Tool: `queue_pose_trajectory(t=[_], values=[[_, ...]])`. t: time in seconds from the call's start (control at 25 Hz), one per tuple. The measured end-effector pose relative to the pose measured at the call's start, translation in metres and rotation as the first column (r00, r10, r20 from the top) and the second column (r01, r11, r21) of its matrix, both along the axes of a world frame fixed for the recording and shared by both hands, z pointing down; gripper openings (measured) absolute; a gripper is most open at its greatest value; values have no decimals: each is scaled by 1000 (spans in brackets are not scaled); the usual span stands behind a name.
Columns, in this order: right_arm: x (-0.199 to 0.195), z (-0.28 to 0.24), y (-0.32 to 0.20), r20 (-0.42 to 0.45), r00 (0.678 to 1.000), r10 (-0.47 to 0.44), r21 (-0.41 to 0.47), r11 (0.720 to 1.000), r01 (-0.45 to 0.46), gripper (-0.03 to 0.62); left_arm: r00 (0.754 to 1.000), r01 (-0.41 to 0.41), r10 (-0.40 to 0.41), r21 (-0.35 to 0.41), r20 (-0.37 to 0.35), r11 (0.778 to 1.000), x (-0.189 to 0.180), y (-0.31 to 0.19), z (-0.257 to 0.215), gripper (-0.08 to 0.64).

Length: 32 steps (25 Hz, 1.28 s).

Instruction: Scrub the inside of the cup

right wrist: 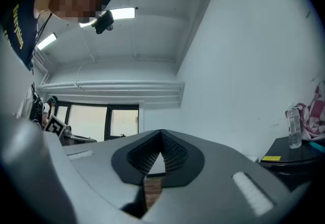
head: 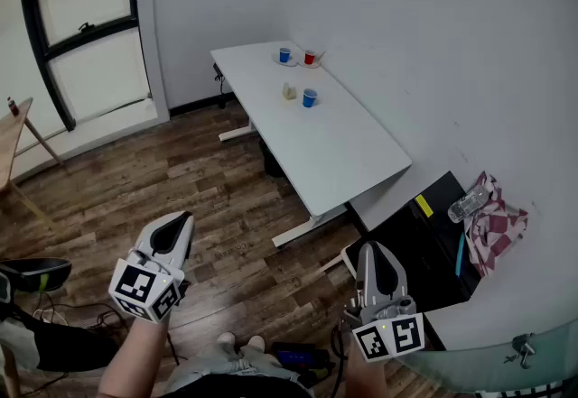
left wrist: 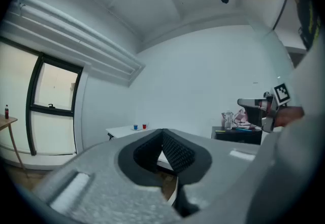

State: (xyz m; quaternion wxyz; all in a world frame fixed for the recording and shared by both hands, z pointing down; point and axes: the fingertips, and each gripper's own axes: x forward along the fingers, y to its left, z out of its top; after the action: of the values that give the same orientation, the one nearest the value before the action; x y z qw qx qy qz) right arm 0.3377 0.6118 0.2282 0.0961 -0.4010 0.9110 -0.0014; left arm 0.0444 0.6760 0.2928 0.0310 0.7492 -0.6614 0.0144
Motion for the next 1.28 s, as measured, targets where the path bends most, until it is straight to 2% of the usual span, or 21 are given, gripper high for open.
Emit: queue_pose_trajectory(t=[0.2, 0.84, 1.28], values=[[-4, 1, 3, -86, 996, 5, 55, 999, -1, 5, 1000, 1, -1, -2, -7, 1000, 6, 0, 3, 3], [1, 6, -21, -73, 997, -10, 0, 1000, 10, 5, 1000, 4, -4, -2, 4, 1000, 18, -17, 1, 3], [6, 7, -41, -51, 997, -50, 0, 999, 50, 6, 999, 46, -46, 15, 23, 999, 25, -32, 0, 3]])
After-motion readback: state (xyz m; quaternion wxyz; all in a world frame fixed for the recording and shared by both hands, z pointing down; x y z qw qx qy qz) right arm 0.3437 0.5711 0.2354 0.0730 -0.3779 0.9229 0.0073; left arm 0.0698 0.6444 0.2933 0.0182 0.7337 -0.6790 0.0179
